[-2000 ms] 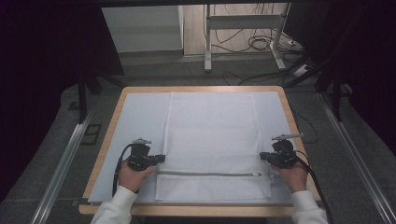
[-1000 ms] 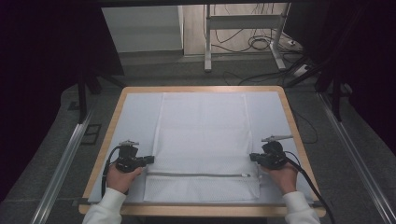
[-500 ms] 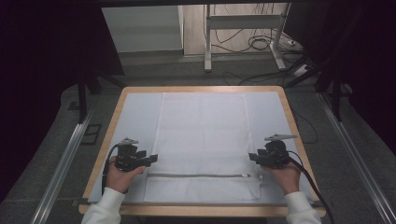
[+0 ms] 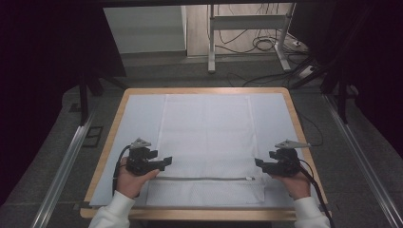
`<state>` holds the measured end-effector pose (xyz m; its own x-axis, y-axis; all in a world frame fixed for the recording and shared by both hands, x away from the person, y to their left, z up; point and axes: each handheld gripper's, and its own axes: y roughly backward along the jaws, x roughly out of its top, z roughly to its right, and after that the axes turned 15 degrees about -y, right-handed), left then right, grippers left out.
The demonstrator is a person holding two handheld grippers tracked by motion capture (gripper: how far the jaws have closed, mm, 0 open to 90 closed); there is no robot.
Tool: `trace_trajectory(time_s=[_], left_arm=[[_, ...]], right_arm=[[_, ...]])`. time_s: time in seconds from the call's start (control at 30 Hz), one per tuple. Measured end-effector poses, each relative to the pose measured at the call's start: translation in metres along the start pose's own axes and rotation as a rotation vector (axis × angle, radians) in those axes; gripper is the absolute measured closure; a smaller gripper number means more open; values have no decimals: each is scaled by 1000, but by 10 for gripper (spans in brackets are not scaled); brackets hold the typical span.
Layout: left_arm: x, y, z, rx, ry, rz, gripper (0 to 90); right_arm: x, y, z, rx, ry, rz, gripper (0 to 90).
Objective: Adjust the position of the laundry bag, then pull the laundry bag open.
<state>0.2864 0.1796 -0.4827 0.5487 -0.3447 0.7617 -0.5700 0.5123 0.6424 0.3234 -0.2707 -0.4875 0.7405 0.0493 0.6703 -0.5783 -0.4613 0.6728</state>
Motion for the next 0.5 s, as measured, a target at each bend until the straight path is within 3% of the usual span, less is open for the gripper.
trace_trajectory(time_s=[0.17,0.5], left_arm=[[11,-4,14,-32,-14,11,305],[28,-20,40,-96,-40,-10,302]], right_arm=[[-4,6,5,15,-34,7,274],[-7,7,6,15,-30,4,273]])
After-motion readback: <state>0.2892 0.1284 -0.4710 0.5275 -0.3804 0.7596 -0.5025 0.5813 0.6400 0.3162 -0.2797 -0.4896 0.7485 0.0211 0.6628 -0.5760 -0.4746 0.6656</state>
